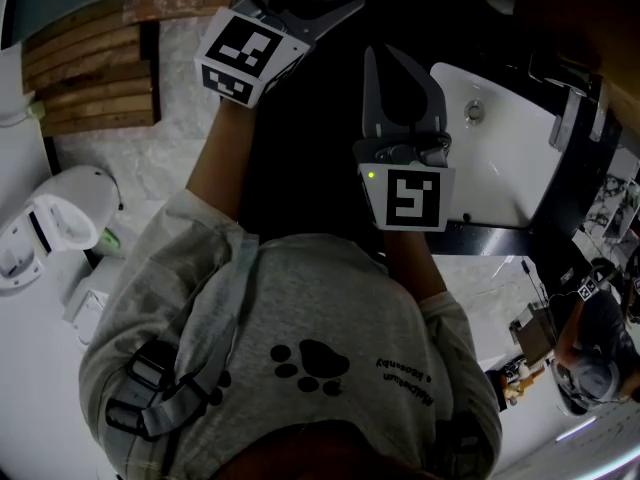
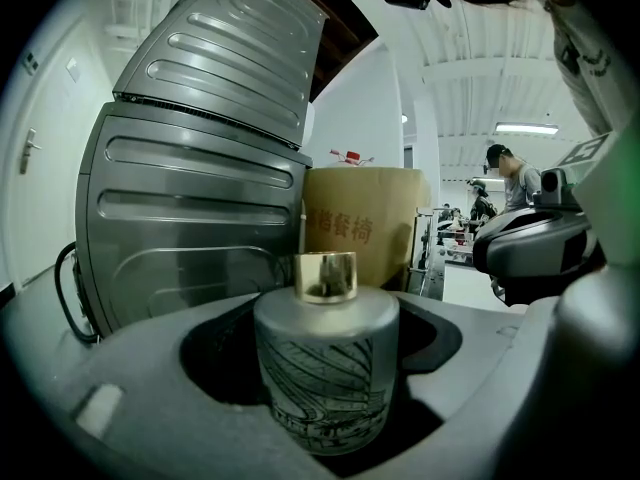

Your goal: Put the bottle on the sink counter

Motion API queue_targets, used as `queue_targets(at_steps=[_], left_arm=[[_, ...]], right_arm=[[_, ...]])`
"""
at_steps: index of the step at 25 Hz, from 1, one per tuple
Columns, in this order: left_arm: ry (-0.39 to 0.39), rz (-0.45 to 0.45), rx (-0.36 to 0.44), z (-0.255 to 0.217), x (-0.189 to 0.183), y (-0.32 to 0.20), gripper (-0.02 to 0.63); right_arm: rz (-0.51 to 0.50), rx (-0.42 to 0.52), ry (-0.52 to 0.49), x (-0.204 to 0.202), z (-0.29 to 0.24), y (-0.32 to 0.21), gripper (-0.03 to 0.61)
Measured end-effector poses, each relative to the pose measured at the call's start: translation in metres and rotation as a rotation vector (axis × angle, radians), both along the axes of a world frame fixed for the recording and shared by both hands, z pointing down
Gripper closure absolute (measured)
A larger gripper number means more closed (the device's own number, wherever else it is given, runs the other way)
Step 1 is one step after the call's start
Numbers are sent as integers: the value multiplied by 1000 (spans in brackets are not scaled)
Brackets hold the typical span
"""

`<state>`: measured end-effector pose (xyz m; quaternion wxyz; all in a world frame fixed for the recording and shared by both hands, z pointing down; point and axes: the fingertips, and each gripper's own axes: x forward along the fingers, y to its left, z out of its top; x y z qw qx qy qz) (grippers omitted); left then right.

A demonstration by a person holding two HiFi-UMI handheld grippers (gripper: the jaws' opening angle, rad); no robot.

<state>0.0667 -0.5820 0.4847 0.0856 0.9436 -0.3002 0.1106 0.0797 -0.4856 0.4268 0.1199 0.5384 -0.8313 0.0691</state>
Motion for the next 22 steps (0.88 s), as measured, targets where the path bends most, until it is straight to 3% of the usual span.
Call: queue_targets(at_steps=[6, 22], left_arm=[[-36, 2, -57, 9, 1, 0, 272], [-155, -6, -45, 18, -10, 9, 270]], right_arm=[[3, 2, -2, 2, -2, 1, 576], [-3, 31, -3, -4, -15, 13, 577]])
